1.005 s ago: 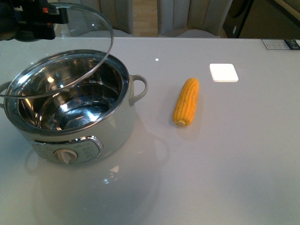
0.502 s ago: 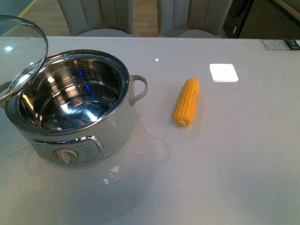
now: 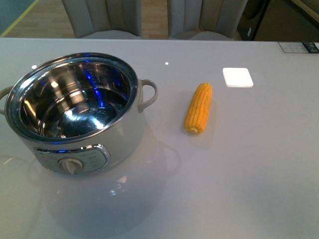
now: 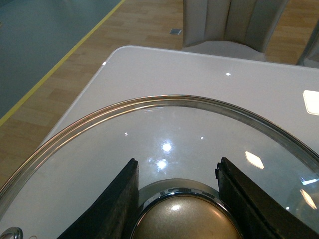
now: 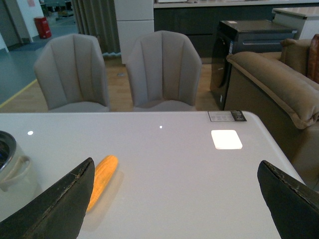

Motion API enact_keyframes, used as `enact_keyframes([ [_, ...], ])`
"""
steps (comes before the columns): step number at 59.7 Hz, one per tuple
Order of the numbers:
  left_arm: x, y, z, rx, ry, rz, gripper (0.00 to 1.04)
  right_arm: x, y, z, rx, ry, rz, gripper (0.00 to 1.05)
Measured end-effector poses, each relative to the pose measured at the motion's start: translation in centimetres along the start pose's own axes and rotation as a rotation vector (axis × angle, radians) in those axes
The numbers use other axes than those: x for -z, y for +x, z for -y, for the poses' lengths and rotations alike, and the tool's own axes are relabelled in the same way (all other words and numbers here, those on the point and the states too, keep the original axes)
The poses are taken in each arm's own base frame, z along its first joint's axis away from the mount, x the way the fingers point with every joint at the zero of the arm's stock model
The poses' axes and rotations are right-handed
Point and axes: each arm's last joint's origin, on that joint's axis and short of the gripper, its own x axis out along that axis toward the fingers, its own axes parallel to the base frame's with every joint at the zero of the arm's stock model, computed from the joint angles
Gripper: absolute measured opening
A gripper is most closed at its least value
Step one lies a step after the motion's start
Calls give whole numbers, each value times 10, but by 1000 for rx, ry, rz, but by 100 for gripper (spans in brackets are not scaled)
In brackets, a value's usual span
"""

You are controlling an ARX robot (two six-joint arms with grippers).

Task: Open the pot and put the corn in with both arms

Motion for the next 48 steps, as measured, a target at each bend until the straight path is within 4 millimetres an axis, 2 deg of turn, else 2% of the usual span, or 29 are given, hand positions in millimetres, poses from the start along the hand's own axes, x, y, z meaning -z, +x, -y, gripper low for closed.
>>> enact_keyframes([
  [19,29,23,-24,-25,-19,-29,42,0,0,0,0,0,0,96],
  [48,76,57,-35,9,-29,-50,42,0,0,0,0,0,0,96],
])
